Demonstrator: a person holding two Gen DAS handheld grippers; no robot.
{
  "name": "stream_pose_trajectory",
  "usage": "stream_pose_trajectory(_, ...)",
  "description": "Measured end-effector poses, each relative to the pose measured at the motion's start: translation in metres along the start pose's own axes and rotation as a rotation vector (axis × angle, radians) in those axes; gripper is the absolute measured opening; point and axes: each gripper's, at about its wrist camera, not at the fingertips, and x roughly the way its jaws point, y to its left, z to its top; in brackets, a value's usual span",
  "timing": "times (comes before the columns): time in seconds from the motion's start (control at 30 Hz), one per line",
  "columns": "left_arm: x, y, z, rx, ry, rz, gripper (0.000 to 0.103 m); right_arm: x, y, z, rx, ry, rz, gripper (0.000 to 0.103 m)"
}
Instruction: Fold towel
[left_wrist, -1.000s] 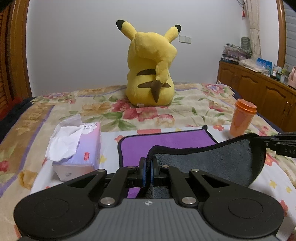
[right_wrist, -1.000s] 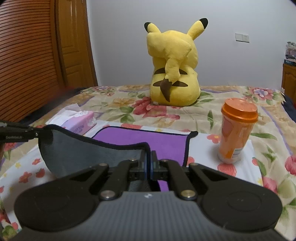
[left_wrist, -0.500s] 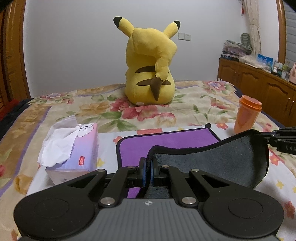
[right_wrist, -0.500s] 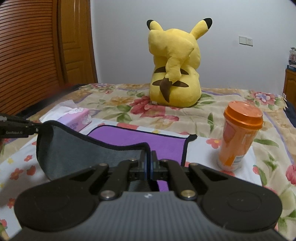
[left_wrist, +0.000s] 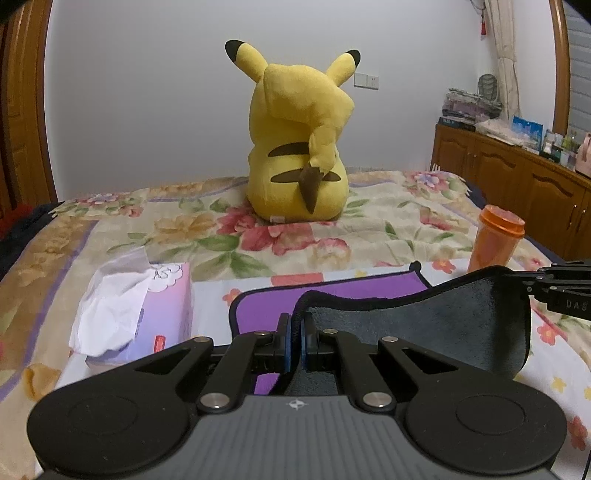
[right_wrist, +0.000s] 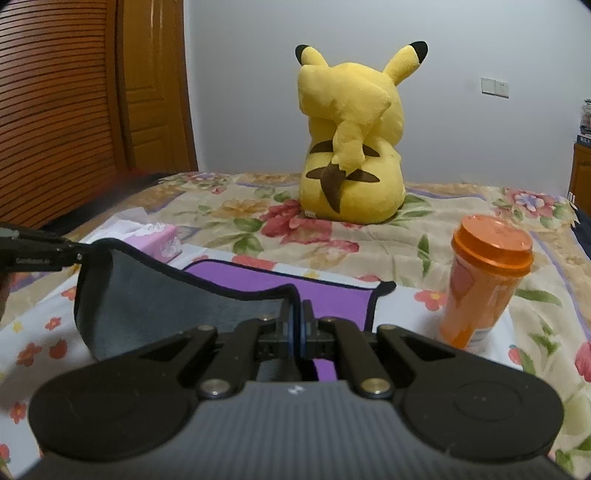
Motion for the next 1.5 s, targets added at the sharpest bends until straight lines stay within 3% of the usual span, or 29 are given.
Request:
stream_pose_trajectory(0.47,0.023,0.003,0.025,-0.034,-0.018,0.016,0.008,0.011,-0.003,0.021,-0.001,-0.028,-0.001,0.004)
stream_pose_trajectory(0.83,0.039,-0.001,0.042,-0.005,-0.027,0.046,0.008,0.028,-0.015,0.039,0.003,-0.072,-0.025,0.004)
stream_pose_trajectory(1.17,0.070,0.005,0.054,0.027,0.009,0.068,0.008,0.049,-0.022,0.045,-0.032,-0.056,-0.042,0.004)
stream_pose_trajectory(1.5,0.113,0.020,0.043,0.007,0.076,0.080,0.008,0.082,-0.028,0.032,-0.076,-0.008,-0.069,0.004)
